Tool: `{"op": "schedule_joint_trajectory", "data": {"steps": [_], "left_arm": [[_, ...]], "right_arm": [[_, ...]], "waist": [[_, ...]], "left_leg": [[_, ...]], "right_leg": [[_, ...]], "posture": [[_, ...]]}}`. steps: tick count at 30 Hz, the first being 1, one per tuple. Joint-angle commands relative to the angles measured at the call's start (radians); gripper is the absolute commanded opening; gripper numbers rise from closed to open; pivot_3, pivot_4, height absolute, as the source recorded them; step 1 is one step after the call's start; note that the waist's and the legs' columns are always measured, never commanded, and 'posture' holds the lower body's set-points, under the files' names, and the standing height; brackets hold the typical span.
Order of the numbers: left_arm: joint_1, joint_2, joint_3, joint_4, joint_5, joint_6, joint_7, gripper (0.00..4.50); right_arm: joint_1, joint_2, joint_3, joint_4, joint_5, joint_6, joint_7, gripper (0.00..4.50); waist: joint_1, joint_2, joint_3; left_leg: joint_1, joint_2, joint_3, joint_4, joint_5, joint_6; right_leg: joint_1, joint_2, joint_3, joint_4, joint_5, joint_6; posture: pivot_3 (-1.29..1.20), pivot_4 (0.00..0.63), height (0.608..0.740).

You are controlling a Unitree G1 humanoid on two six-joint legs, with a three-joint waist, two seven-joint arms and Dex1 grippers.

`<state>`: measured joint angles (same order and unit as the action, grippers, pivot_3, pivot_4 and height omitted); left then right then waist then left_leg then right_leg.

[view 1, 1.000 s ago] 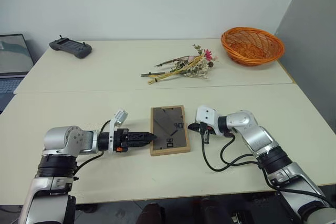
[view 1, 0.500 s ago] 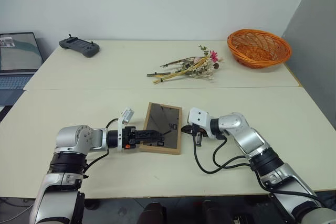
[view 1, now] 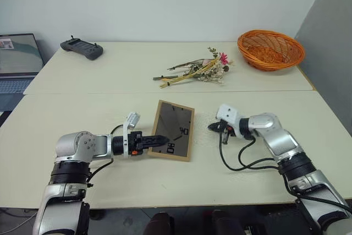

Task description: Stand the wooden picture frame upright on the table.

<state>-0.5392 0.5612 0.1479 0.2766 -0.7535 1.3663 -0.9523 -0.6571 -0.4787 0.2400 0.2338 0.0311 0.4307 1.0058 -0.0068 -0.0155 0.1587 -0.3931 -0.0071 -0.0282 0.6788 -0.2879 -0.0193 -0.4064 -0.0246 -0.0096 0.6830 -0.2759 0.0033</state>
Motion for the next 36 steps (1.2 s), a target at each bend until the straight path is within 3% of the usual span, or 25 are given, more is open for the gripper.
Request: {"op": "schedule_joint_trajectory", "data": {"steps": [1,6,16,23,30,36], "left_arm": [[-0.05,-0.023,0.063,-0.104,-0.053,-0.025,0.031,1.3],[-0.069,-0.088,0.08,-0.181,-0.067,-0.077,0.083,1.3],[-0.078,-0.171,0.087,-0.253,-0.091,-0.138,0.165,1.3],[-0.07,-0.164,0.09,-0.229,-0.081,-0.16,0.17,1.3],[-0.037,-0.148,0.11,-0.252,-0.11,-0.135,0.177,1.3],[-0.02,-0.128,0.134,-0.256,-0.171,-0.047,0.192,1.3]], "right_arm": [[-0.086,-0.002,-0.103,-0.161,0.208,0.256,0.087,1.02],[-0.167,0.046,-0.169,-0.232,0.347,0.478,0.03,2.18],[-0.244,0.126,-0.151,-0.154,0.361,0.469,-0.079,4.37],[-0.214,0.169,-0.163,-0.301,0.508,0.549,-0.032,4.46],[-0.163,0.058,-0.213,-0.35,0.58,0.594,-0.007,4.46],[-0.093,-0.087,-0.221,-0.349,0.536,0.485,0.038,4.46]], "waist": [[-0.001,0.0,0.0],[0.0,0.0,0.0],[-0.001,0.0,0.0],[-0.001,0.0,0.0],[0.001,0.0,0.0],[0.002,0.0,0.0]], "left_leg": [[-0.001,0.0,0.0,0.0,0.0,0.0],[-0.002,0.0,-0.001,0.0,0.0,-0.001],[-0.004,0.0,0.0,0.0,0.0,-0.001],[-0.006,0.0,0.0,0.0,0.001,-0.001],[-0.006,0.0,0.0,0.0,0.0,0.0],[-0.006,0.0,0.0,0.0,0.0,0.0]], "right_leg": [[0.0,0.0,0.0,0.0,0.0,0.0],[-0.001,0.0,0.0,-0.002,0.0,0.0],[-0.003,0.0,0.0,-0.001,0.0,0.0],[-0.005,0.0,0.0,-0.001,0.0,0.0],[-0.004,-0.001,0.0,-0.001,0.0,0.0],[-0.004,-0.001,0.0,-0.002,0.0,0.0]], "posture": [[0.0,0.15,0.74],[0.0,0.15,0.74],[0.0,0.15,0.74],[0.0,0.15,0.74],[0.0,0.15,0.74],[0.0,0.15,0.74]]}}
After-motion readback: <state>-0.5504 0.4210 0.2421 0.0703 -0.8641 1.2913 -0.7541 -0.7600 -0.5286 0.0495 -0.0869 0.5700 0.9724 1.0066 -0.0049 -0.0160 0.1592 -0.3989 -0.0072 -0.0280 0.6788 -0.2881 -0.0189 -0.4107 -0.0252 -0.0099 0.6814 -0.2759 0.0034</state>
